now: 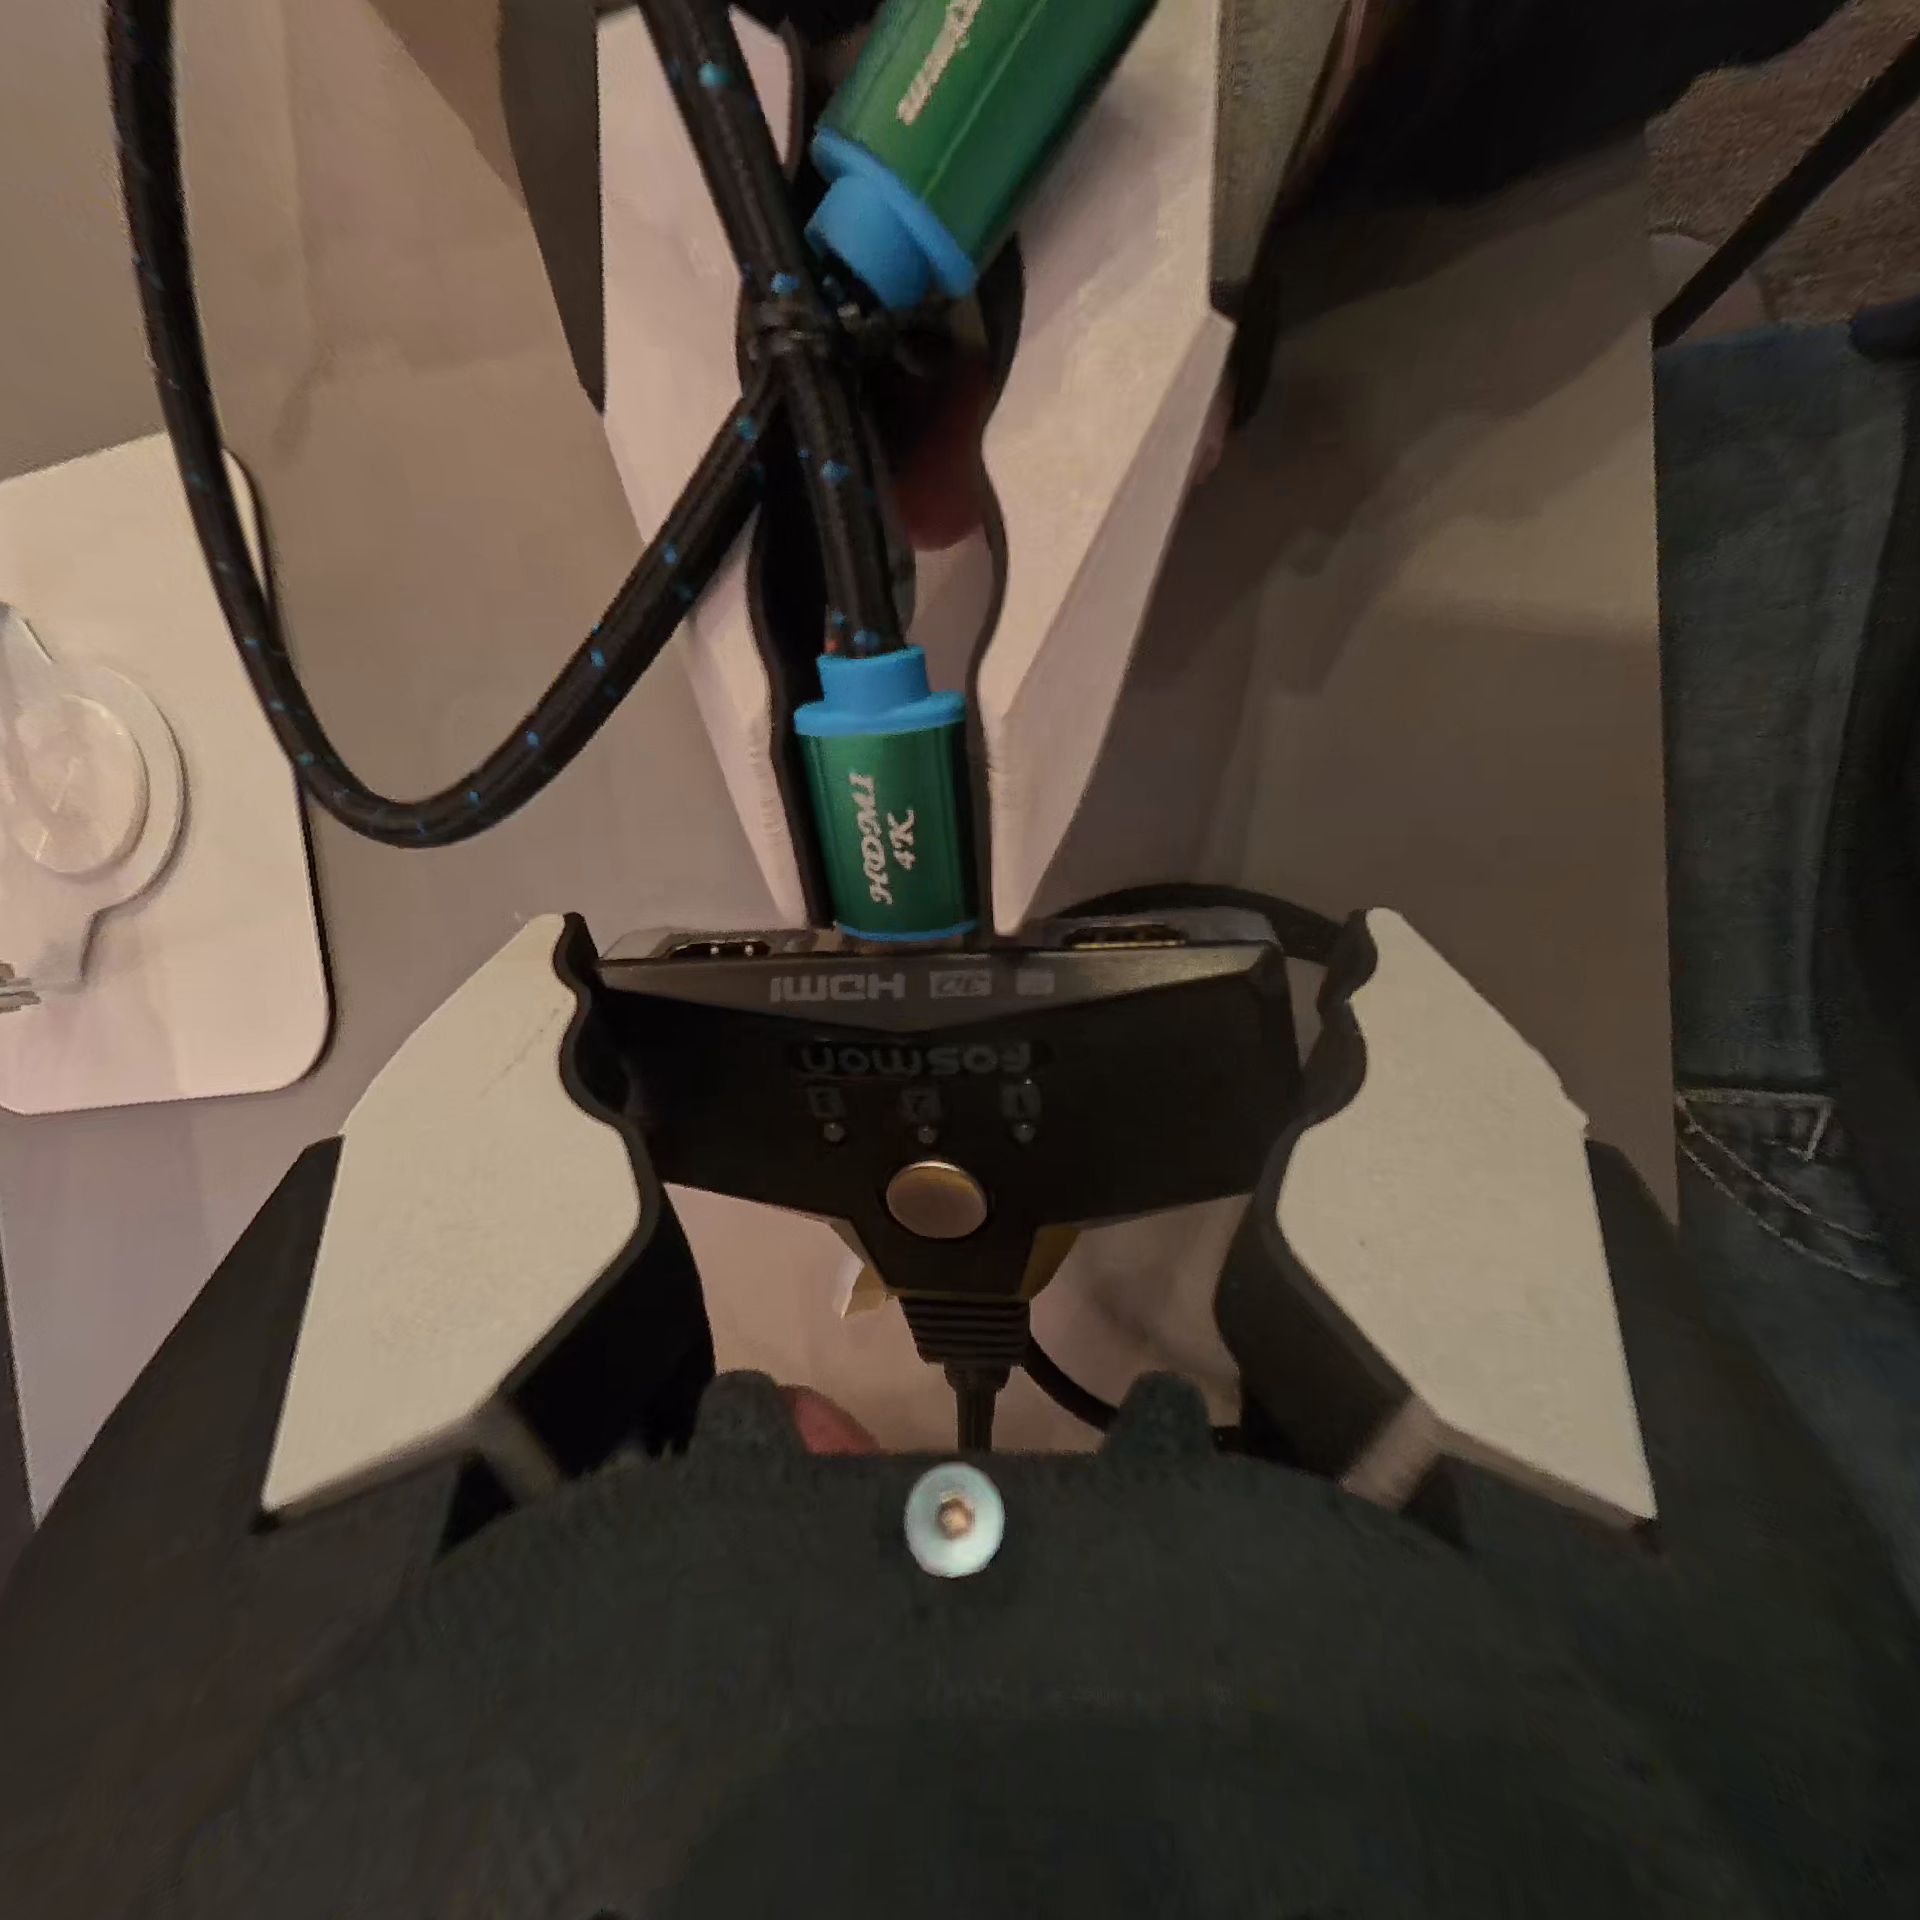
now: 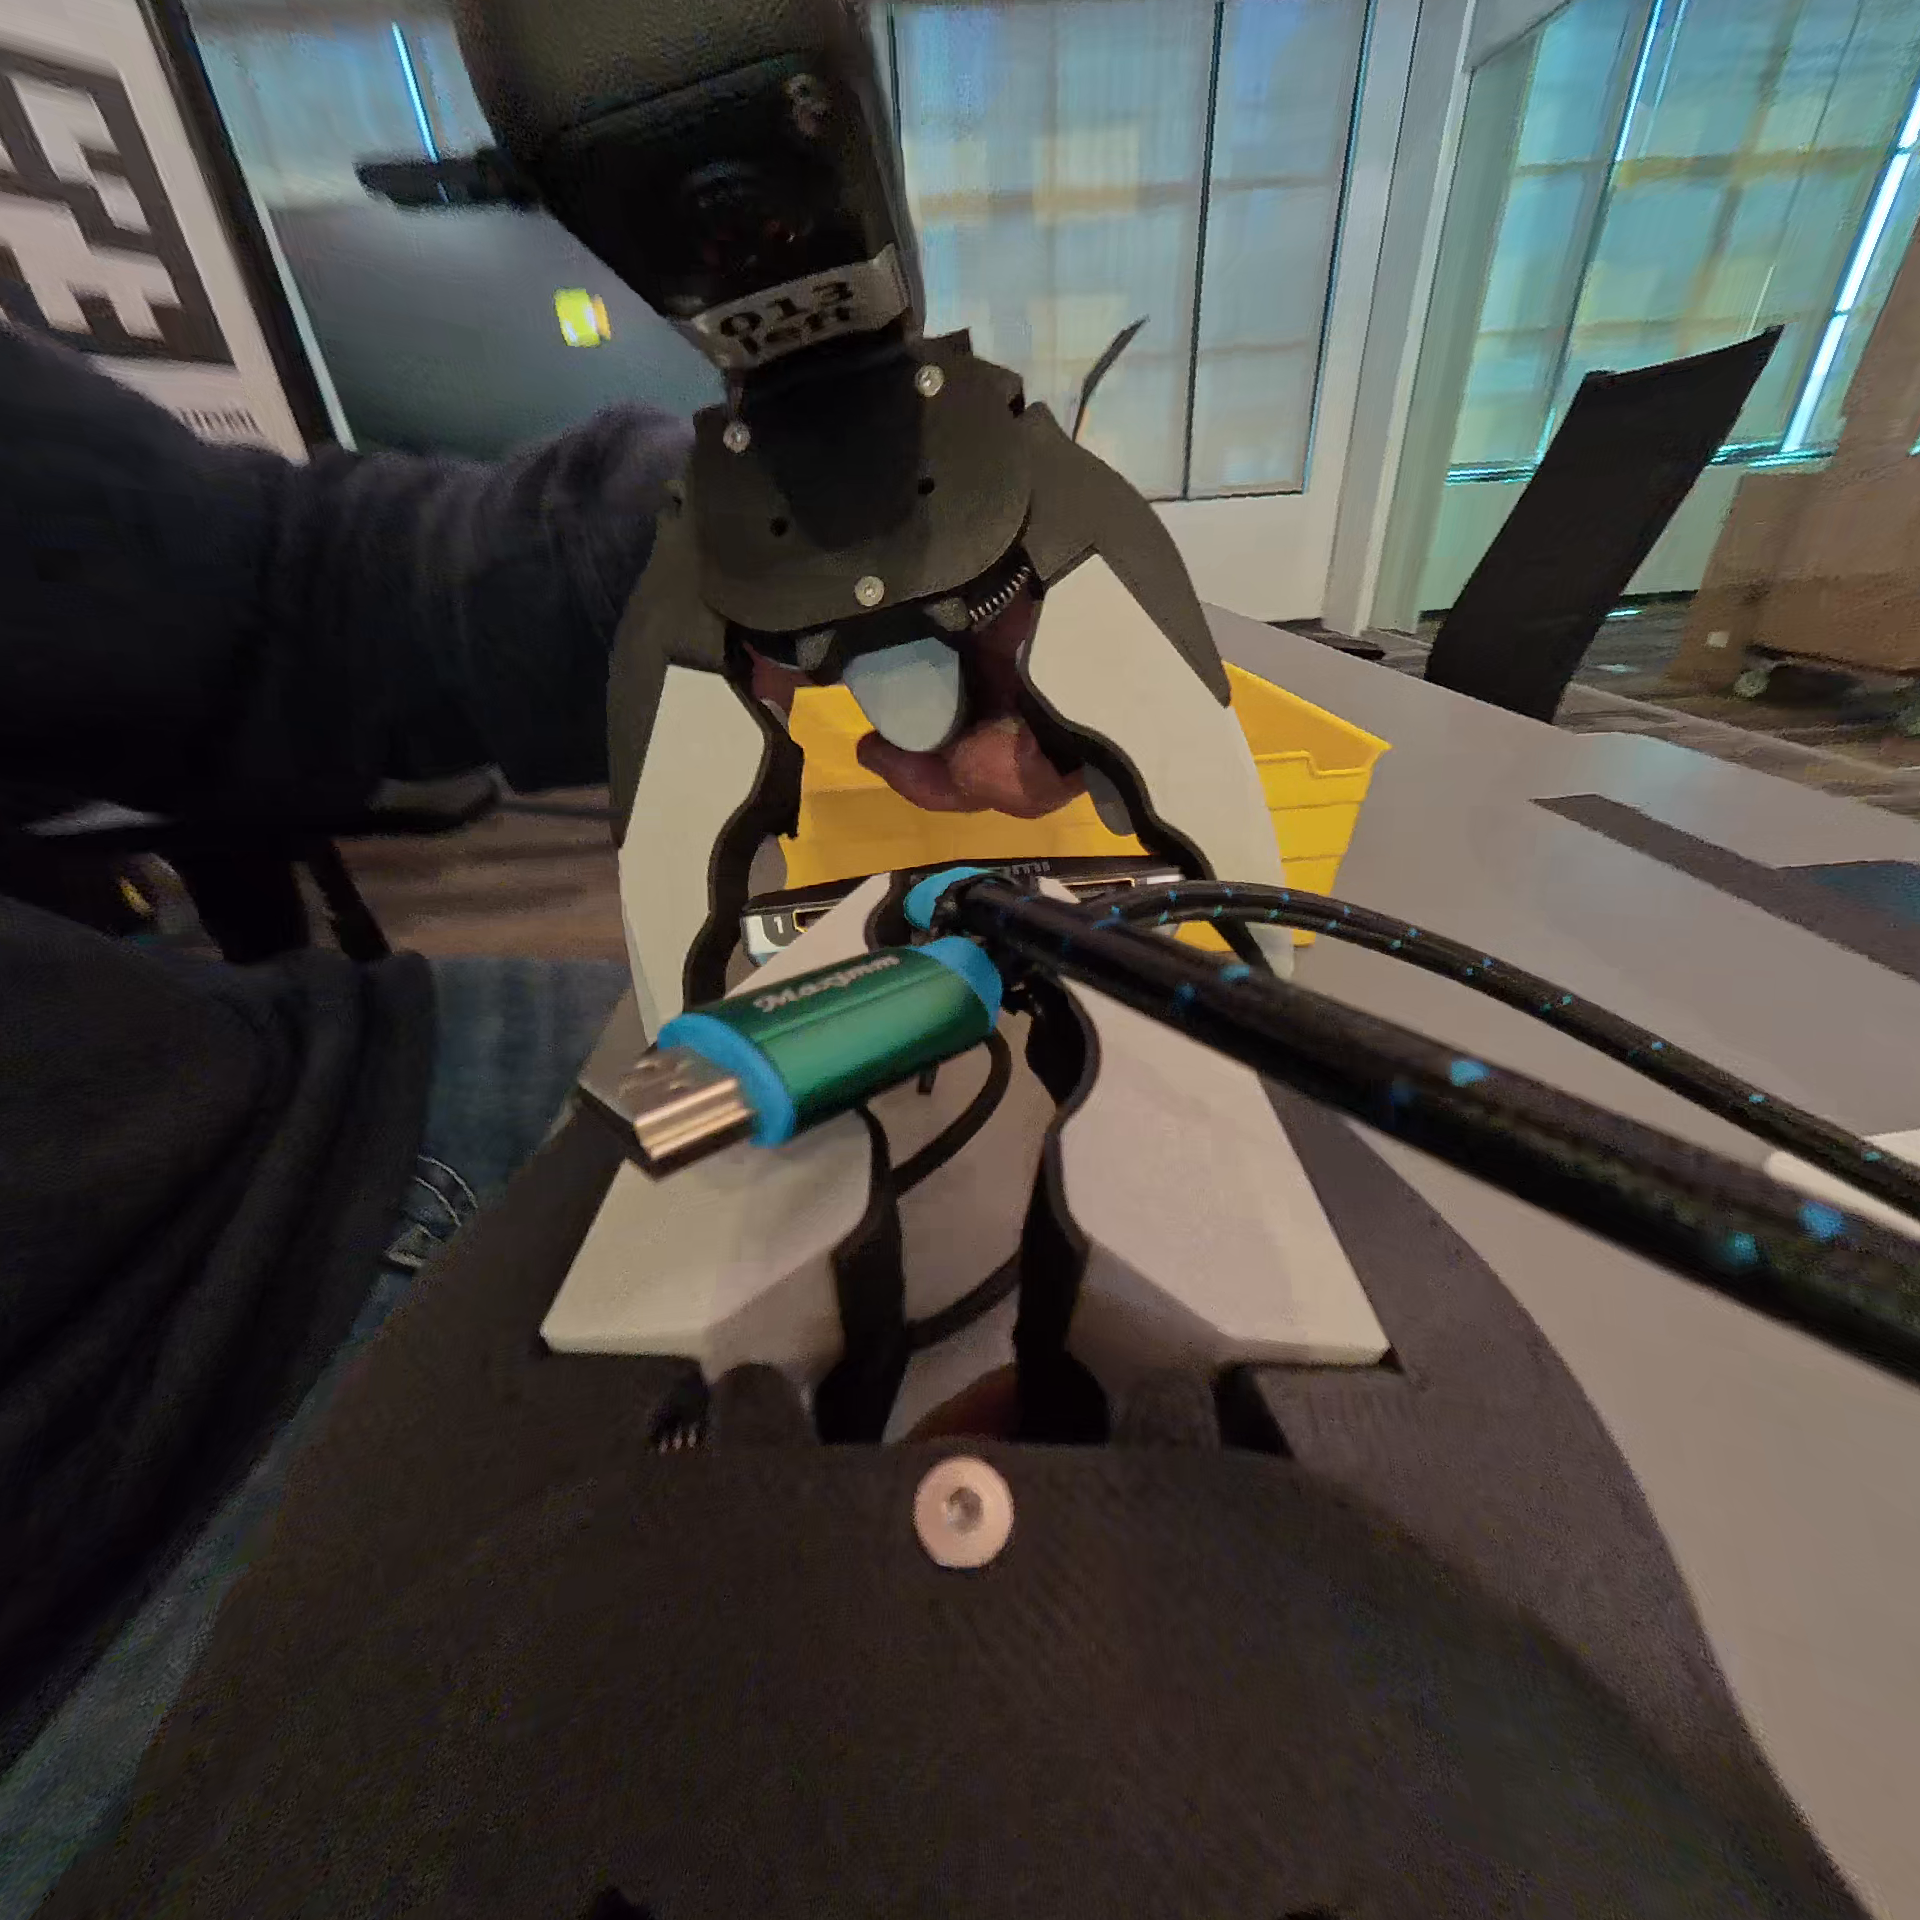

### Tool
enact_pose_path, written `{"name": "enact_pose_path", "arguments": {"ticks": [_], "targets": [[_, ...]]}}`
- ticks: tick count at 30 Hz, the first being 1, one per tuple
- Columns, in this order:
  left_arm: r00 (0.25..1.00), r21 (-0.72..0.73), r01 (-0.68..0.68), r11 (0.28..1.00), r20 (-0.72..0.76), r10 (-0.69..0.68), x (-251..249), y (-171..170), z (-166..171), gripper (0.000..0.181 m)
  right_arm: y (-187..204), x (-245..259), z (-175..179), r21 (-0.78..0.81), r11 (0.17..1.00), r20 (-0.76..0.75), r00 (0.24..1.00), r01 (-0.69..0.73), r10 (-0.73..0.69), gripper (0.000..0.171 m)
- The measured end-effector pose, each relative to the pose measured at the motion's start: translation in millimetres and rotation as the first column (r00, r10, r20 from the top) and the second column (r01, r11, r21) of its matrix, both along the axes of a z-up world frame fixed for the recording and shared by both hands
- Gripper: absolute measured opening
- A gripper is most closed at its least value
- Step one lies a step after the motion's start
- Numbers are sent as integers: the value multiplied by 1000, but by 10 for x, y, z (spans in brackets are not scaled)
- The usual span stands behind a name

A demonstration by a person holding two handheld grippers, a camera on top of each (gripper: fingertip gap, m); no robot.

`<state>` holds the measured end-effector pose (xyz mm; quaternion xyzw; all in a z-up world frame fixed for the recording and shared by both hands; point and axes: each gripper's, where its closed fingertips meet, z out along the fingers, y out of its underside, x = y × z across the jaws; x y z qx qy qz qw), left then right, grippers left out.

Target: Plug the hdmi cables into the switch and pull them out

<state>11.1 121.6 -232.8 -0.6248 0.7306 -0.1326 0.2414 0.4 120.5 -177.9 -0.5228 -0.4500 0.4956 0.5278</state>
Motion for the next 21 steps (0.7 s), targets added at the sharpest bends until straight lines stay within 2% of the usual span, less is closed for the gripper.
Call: {"name": "enact_pose_path", "arguments": {"ticks": [5,9,13,15,16,18,20,21], "targets": [[998,-17,-16,1000,60,17,47,4,80,127,12,25,70,-60,998,-73,997,-20,15,17],[999,13,-20,1000,43,20,-4,19,8,127,1,-19,6,82,995,20,998,51,-53,16],[997,-8,-14,1000,77,15,6,-41,46,127,-47,-15,46,123,992,9,999,40,-41,16],[995,-17,-14,1000,96,15,24,-46,79,127,-49,1,75,91,996,-18,1000,22,-20,17],[997,-5,-12,1000,82,13,2,-32,70,127,-43,57,150,41,999,-79,997,1,3,17],[996,113,-42,993,-69,50,-285,165,-125,127,104,349,351,-109,993,-243,970,-36,8,17],[998,27,-69,997,4,69,-267,68,-78,126,229,475,261,-82,996,-166,985,41,-54,17],[998,37,-61,997,-14,61,-269,41,-49,127,224,489,273,-78,996,-167,984,41,-54,17]]}}
